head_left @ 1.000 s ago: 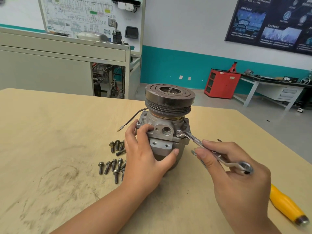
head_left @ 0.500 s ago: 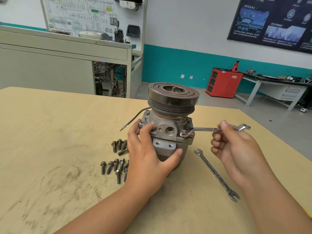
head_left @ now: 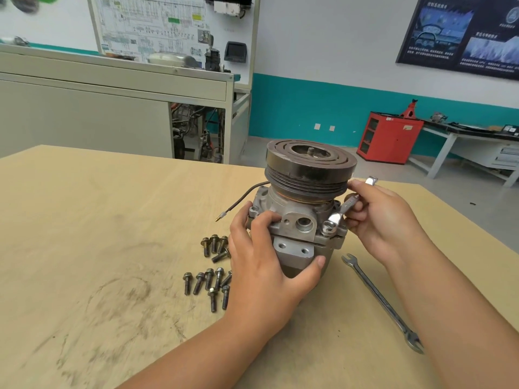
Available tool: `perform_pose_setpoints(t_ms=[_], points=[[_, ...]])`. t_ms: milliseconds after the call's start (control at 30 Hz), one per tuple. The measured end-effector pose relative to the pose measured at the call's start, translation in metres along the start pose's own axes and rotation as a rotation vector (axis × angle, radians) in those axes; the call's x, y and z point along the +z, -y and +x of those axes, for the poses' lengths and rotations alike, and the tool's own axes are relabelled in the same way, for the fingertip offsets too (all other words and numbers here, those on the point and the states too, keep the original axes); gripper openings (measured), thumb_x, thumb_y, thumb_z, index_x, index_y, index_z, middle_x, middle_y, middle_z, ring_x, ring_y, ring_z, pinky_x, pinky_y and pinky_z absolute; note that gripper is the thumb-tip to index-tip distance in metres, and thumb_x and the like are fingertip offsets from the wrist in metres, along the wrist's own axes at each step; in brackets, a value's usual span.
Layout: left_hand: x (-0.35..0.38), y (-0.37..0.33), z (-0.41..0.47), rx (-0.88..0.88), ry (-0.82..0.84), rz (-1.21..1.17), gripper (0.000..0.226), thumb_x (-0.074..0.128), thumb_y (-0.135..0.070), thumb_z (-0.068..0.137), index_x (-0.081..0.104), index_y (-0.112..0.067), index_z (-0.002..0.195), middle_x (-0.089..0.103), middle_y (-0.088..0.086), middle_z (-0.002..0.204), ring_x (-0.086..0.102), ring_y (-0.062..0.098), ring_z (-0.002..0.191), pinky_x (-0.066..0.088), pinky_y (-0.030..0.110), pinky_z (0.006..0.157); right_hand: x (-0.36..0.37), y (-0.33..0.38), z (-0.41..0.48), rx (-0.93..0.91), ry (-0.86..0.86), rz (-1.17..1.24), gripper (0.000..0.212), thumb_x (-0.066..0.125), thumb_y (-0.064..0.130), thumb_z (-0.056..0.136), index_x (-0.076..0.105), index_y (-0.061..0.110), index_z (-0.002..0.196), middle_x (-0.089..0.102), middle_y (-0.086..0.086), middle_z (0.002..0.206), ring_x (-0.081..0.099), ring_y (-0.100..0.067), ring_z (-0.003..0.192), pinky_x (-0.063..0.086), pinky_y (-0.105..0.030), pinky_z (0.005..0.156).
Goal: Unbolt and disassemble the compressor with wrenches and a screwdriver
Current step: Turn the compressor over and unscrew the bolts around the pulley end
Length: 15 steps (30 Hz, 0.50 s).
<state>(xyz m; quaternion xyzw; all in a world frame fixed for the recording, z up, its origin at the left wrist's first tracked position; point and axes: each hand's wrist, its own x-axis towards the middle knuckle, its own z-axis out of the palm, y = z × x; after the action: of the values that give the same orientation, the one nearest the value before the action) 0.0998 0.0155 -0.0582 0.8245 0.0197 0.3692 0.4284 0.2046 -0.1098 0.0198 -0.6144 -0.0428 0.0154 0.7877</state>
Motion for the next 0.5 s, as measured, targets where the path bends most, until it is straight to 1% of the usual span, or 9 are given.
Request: perform_pose_setpoints(t_ms=[67,133,200,267,333,433,500], points=[[0.000,0.000,0.000,0.000,0.001,-0.002,0.067,0.052,-0.070,0.058,0.022,-0.047,0.113,0.008,-0.029,0.130,0.013,0.002,0.131,0.018,0.017,0.100,-0.006,0.003,-0.005,0.043,-0.004,0.145,0.018,0.048,0.017,0.098,0.053,0.012,0.081,0.039,0.006,0.043,0.032,-0.005,0.036,0.028,-0.017,0.039],[0.000,-0.001,0.000,0.003,0.005,-0.001,0.063,0.056,-0.068,0.059,0.021,-0.052,0.109,0.008,-0.029,0.131,0.013,0.004,0.132,0.019,0.020,0.101,-0.013,0.008,-0.014,0.067,-0.003,0.245,0.022,0.050,0.023,0.097,0.053,0.013,0.078,0.043,0.006,0.045,0.037,-0.004,0.038,0.031,-0.014,0.038],[0.000,-0.001,0.000,0.011,0.007,-0.008,0.064,0.062,-0.064,0.063,0.016,-0.056,0.106,0.008,-0.028,0.132,0.012,0.005,0.134,0.018,0.021,0.101,-0.021,0.013,-0.028,0.080,0.022,0.276,0.024,0.052,0.029,0.095,0.057,0.013,0.078,0.048,0.005,0.050,0.043,-0.004,0.041,0.035,-0.013,0.040],[-0.001,-0.001,-0.001,0.021,0.006,-0.011,0.065,0.066,-0.058,0.065,0.016,-0.055,0.106,0.009,-0.026,0.133,0.011,0.005,0.136,0.016,0.018,0.101,-0.027,0.017,-0.043,0.071,0.045,0.272,0.023,0.055,0.030,0.092,0.061,0.012,0.079,0.054,0.004,0.054,0.049,-0.005,0.045,0.039,-0.014,0.041],[-0.001,-0.001,-0.001,0.024,0.008,-0.016,0.062,0.065,-0.058,0.064,0.019,-0.054,0.106,0.009,-0.023,0.135,0.010,0.006,0.137,0.016,0.017,0.102,-0.031,0.017,-0.060,-0.023,0.031,0.214,0.021,0.056,0.029,0.090,0.062,0.011,0.080,0.060,0.002,0.057,0.056,-0.007,0.049,0.044,-0.015,0.043],[-0.001,-0.002,0.000,0.015,0.012,-0.011,0.063,0.064,-0.058,0.064,0.019,-0.052,0.108,0.010,-0.019,0.137,0.011,0.009,0.137,0.017,0.022,0.104,-0.033,0.012,-0.085,-0.265,-0.028,0.093,0.021,0.060,0.033,0.080,0.063,0.012,0.081,0.069,-0.003,0.063,0.066,-0.012,0.057,0.050,-0.017,0.051],[-0.001,-0.002,0.000,0.016,0.010,-0.004,0.065,0.064,-0.058,0.064,0.018,-0.051,0.110,0.011,-0.018,0.137,0.012,0.011,0.138,0.019,0.024,0.105,-0.032,0.007,-0.099,-0.437,-0.081,0.008,0.018,0.062,0.035,0.075,0.064,0.017,0.078,0.071,-0.005,0.069,0.069,-0.018,0.061,0.052,-0.019,0.055]])
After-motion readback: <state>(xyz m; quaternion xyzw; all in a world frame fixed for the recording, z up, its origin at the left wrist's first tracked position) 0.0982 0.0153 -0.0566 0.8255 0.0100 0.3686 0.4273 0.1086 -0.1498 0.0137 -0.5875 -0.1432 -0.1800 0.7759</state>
